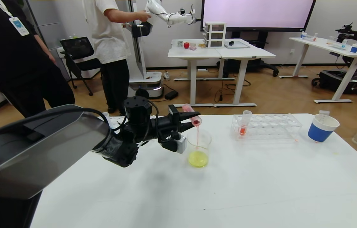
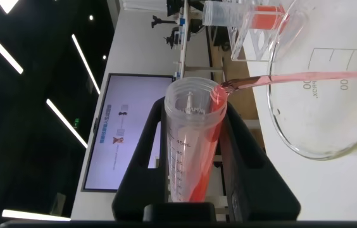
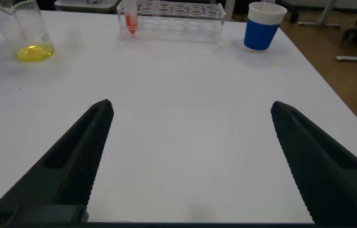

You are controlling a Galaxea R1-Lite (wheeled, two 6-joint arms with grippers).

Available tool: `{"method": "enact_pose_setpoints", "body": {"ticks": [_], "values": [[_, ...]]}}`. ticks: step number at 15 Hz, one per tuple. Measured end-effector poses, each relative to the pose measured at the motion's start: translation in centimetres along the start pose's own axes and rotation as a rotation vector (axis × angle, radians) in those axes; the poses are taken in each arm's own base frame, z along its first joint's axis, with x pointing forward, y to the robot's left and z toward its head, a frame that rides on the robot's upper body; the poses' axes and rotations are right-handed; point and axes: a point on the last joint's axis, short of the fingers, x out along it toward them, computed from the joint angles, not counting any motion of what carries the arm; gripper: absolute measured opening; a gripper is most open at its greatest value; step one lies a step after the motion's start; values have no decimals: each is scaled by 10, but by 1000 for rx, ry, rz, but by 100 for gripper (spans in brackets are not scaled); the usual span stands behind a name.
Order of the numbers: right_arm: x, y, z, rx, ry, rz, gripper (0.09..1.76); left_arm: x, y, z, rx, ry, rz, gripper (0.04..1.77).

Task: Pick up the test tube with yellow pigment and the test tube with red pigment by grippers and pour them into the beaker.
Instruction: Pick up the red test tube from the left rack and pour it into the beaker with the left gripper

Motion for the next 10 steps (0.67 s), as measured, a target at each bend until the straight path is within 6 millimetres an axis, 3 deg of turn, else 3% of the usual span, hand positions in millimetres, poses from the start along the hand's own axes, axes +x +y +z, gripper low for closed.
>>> {"method": "enact_pose_setpoints", "body": {"ticks": [10], "values": [[0, 0, 0, 0, 0, 0, 174, -2, -4, 1, 156, 28, -65, 50]]}}
